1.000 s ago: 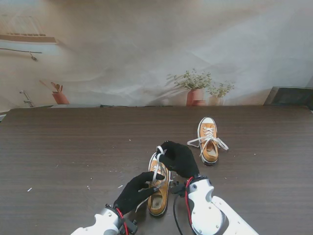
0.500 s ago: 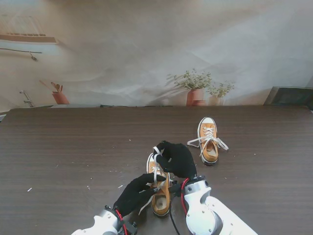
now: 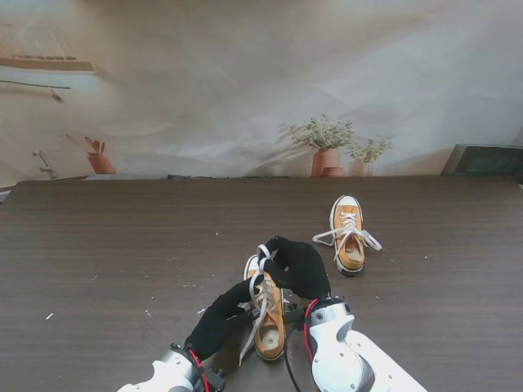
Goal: Tie the shoelaces into a bow on the shoes
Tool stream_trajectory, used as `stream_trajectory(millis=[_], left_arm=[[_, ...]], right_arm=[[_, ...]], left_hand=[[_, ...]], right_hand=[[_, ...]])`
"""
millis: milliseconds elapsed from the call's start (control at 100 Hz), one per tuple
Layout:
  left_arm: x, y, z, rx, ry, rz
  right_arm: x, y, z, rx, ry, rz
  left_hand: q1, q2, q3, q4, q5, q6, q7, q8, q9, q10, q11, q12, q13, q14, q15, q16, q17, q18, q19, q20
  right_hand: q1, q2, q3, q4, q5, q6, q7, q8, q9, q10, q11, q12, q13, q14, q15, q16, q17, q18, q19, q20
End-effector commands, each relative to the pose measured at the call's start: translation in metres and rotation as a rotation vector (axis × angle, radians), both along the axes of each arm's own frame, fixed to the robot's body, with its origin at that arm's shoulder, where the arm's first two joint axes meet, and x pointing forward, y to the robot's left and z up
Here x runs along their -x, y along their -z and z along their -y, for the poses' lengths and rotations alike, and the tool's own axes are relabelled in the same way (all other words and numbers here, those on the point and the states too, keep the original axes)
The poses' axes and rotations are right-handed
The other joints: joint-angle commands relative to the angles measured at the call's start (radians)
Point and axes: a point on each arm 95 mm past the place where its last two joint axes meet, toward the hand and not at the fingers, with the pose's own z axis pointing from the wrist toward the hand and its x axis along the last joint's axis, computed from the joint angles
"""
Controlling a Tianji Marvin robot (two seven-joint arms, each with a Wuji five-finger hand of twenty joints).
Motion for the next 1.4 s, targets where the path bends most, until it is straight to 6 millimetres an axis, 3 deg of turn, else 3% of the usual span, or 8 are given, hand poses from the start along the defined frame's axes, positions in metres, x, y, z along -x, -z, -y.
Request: stream_trajectory(millis=[0, 260, 360, 530, 790, 940, 1150, 1390], left_arm=[[0.0, -0.004, 0.002, 0.003, 0.015, 0.0], [-0.001, -0.006, 0.004, 0.006, 0.004, -0.009], [0.001, -0.008, 0.005, 0.016, 0.004, -0.026], [0.005, -0.008, 0.006, 0.013, 0.006, -0.025], [0.009, -0.009, 0.008, 0.005, -0.019, -0.024], [0.01, -0.008, 0.01, -0.004, -0.021, -0.048], [0.012, -0.006, 0.01, -0.011, -0.071, -0.044], [0.013, -0.006, 0.009, -0.02, -0.117, -0.035]], right_arm=[[0.004, 0.001, -0.002, 0.0, -0.016, -0.013], [0.007, 0.002, -0.003, -0.013, -0.032, -0.026], [0.009, 0.003, -0.003, -0.02, -0.038, -0.032], [0.009, 0.003, -0.002, -0.023, -0.038, -0.033], [0.008, 0.002, -0.003, -0.024, -0.042, -0.038], [0.009, 0.002, -0.004, -0.025, -0.044, -0.037], [0.008, 0.002, -0.004, -0.022, -0.049, -0.04], [0.008, 0.004, -0.006, -0.021, -0.052, -0.048]], left_hand=[[0.046, 0.045, -0.05, 0.02, -0.033, -0.09, -0.015, -0.024, -0.019, -0.029, -0.015, 0.019, -0.018, -0.027, -0.013, 0.03, -0.013, -0.103, -0.006, 0.024], [0.054, 0.063, -0.169, 0.032, -0.078, -0.061, -0.041, -0.04, -0.04, -0.022, -0.02, 0.023, -0.022, -0.022, -0.023, 0.035, -0.029, -0.107, -0.011, 0.027], [0.061, 0.066, -0.185, 0.038, -0.009, -0.016, 0.021, -0.009, -0.045, -0.011, -0.029, 0.02, -0.023, -0.015, -0.035, 0.032, -0.033, -0.1, -0.013, 0.026], [0.071, 0.047, -0.173, 0.045, -0.01, -0.036, 0.278, 0.185, -0.046, -0.012, -0.026, 0.027, -0.022, -0.014, -0.041, 0.035, -0.021, -0.09, -0.009, 0.025], [0.045, -0.032, -0.101, 0.031, -0.144, -0.062, 0.726, 0.628, -0.053, -0.015, 0.001, 0.04, -0.019, -0.01, -0.021, 0.041, -0.012, -0.088, -0.006, 0.029], [0.05, -0.043, -0.124, 0.031, -0.149, -0.003, 0.773, 0.671, -0.056, -0.005, 0.004, 0.041, -0.017, -0.003, -0.016, 0.041, -0.01, -0.081, -0.006, 0.029], [0.033, -0.017, -0.17, 0.035, -0.129, -0.008, 0.669, 0.568, -0.045, -0.002, 0.008, 0.041, -0.01, 0.003, -0.003, 0.043, -0.004, -0.075, -0.002, 0.033], [0.039, -0.032, -0.186, 0.038, -0.104, 0.005, 0.728, 0.574, -0.043, 0.003, 0.012, 0.037, -0.01, 0.01, 0.008, 0.043, -0.003, -0.069, 0.001, 0.039]], right_hand=[[0.011, -0.002, 0.023, -0.007, 0.055, -0.048, 0.059, 0.002, 0.024, -0.015, 0.023, 0.013, 0.026, -0.011, -0.002, -0.007, 0.003, 0.011, 0.005, -0.006], [0.011, 0.0, 0.023, -0.007, 0.055, -0.048, 0.058, 0.001, 0.024, -0.016, 0.023, 0.013, 0.026, -0.011, -0.003, -0.006, 0.003, 0.011, 0.006, -0.008], [0.011, 0.0, 0.022, -0.007, 0.055, -0.048, 0.058, 0.001, 0.024, -0.016, 0.023, 0.013, 0.025, -0.011, -0.003, -0.006, 0.003, 0.011, 0.006, -0.009], [0.01, -0.001, 0.022, -0.007, 0.055, -0.049, 0.058, 0.001, 0.023, -0.016, 0.022, 0.013, 0.025, -0.011, -0.003, -0.006, 0.003, 0.011, 0.007, -0.01], [0.01, 0.0, 0.022, -0.007, 0.055, -0.05, 0.058, 0.001, 0.024, -0.015, 0.022, 0.013, 0.025, -0.01, -0.003, -0.006, 0.003, 0.011, 0.007, -0.011], [0.01, 0.0, 0.021, -0.007, 0.056, -0.049, 0.058, 0.001, 0.024, -0.016, 0.022, 0.013, 0.025, -0.012, -0.003, -0.006, 0.003, 0.011, 0.007, -0.011], [0.011, -0.002, 0.021, -0.007, 0.055, -0.049, 0.058, 0.002, 0.024, -0.016, 0.022, 0.013, 0.025, -0.011, -0.003, -0.006, 0.003, 0.011, 0.008, -0.012], [0.011, -0.002, 0.022, -0.007, 0.055, -0.048, 0.057, 0.001, 0.024, -0.015, 0.021, 0.013, 0.025, -0.01, -0.004, -0.006, 0.003, 0.011, 0.008, -0.012]])
